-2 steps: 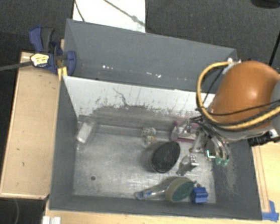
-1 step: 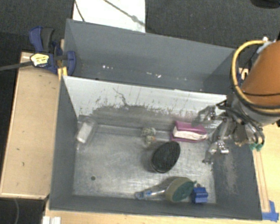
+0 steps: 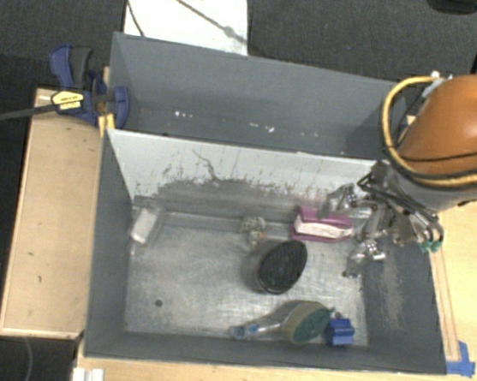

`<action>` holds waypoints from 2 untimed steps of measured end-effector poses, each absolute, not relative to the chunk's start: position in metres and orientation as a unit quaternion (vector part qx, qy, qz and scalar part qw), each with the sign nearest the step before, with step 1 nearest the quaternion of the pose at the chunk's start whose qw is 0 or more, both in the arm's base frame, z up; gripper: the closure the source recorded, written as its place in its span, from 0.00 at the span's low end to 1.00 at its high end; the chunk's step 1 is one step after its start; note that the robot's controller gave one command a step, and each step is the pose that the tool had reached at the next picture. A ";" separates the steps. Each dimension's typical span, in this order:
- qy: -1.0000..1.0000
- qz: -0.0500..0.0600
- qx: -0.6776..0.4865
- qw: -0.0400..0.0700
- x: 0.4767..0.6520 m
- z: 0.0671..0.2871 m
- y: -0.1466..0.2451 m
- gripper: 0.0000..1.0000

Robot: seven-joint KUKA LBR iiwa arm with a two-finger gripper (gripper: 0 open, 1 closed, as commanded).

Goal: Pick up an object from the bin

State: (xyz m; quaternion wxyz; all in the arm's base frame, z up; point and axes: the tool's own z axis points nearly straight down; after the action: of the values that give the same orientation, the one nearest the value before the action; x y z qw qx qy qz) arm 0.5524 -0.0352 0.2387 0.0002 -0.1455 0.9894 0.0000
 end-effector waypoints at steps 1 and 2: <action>0.972 0.002 -0.234 -0.001 0.574 0.141 0.043 0.00; 0.917 0.001 -0.398 -0.003 0.580 0.081 0.019 0.00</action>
Offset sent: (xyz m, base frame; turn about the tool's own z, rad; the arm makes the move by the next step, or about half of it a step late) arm 0.0216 0.0747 -0.0951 -0.1803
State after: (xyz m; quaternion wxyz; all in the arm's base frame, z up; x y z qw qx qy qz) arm 0.5795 0.0192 0.0808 -0.0027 -0.3980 0.9174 0.0007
